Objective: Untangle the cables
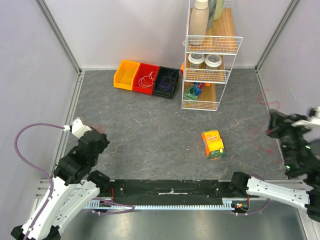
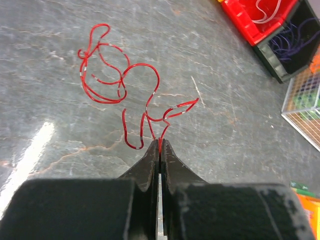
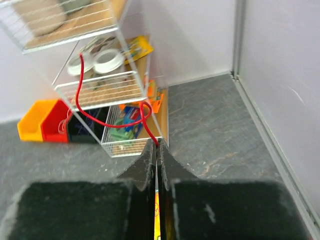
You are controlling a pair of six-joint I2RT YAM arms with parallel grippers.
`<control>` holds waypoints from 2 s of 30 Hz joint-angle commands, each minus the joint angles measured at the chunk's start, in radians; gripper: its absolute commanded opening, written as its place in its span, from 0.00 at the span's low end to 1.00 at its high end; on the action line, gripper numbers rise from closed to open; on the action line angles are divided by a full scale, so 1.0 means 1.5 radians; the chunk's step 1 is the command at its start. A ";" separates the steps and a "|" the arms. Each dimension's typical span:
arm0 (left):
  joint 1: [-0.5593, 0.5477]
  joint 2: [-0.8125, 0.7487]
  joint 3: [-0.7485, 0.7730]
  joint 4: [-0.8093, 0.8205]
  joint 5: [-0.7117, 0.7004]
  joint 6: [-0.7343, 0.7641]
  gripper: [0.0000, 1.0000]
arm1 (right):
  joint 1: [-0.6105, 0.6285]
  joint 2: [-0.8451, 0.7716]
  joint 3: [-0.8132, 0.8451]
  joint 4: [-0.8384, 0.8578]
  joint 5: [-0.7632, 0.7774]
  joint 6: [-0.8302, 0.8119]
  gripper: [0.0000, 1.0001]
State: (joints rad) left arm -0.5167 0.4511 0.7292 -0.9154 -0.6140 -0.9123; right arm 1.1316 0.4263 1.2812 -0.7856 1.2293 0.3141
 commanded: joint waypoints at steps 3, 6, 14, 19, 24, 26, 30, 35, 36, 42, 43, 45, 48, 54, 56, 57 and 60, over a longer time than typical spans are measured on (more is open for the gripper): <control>0.003 0.052 -0.010 0.096 0.092 0.054 0.02 | 0.005 0.146 0.059 0.140 -0.152 -0.102 0.00; 0.003 0.101 -0.024 0.096 0.098 0.023 0.02 | 0.005 0.246 0.145 0.160 -0.235 -0.113 0.00; 0.003 0.150 -0.094 0.149 0.120 -0.016 0.02 | 0.005 0.463 0.252 0.225 -0.390 -0.117 0.00; 0.003 0.142 -0.124 0.163 0.117 -0.013 0.02 | 0.005 0.497 0.198 0.301 -0.418 -0.104 0.00; 0.004 0.150 -0.132 0.176 0.114 -0.004 0.02 | 0.005 0.521 0.073 0.359 -0.477 -0.059 0.00; 0.003 0.153 -0.130 0.180 0.121 0.002 0.02 | 0.003 0.525 0.002 0.372 -0.477 -0.033 0.00; 0.004 0.151 -0.128 0.187 0.137 0.023 0.02 | -0.005 0.535 -0.109 0.382 -0.486 0.025 0.00; 0.007 0.165 -0.088 0.220 0.154 0.062 0.02 | -0.008 0.531 -0.212 0.387 -0.508 0.069 0.00; 0.009 0.179 -0.074 0.229 0.161 0.073 0.02 | -0.008 0.527 -0.229 0.388 -0.512 0.075 0.00; 0.056 0.280 0.014 0.296 0.297 0.118 0.02 | -0.008 0.515 -0.311 0.374 -0.557 0.104 0.00; 0.061 0.292 0.019 0.301 0.305 0.116 0.02 | -0.008 0.509 -0.320 0.372 -0.563 0.108 0.00; 0.070 0.307 0.022 0.292 0.291 0.103 0.02 | -0.008 0.500 -0.339 0.380 -0.578 0.113 0.01; 0.081 0.311 0.011 0.248 0.236 0.075 0.02 | -0.008 0.501 -0.342 0.394 -0.603 0.109 0.02; 0.082 0.235 -0.059 0.164 0.152 0.028 0.02 | -0.012 0.572 -0.270 0.444 -0.609 0.089 0.05; 0.082 0.211 -0.068 0.142 0.150 0.015 0.09 | -0.019 0.620 -0.230 0.464 -0.625 0.084 0.05; 0.082 0.202 -0.070 0.134 0.150 0.010 0.18 | -0.024 0.649 -0.209 0.475 -0.639 0.084 0.05; 0.084 0.186 -0.057 0.109 0.148 0.016 0.59 | -0.035 0.726 -0.140 0.480 -0.710 0.092 0.15</control>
State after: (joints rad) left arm -0.3985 0.7643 0.6250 -0.6918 -0.3424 -0.8482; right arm 1.0985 1.4086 0.9436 -0.1543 0.2806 0.4492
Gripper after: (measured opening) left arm 0.345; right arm 0.080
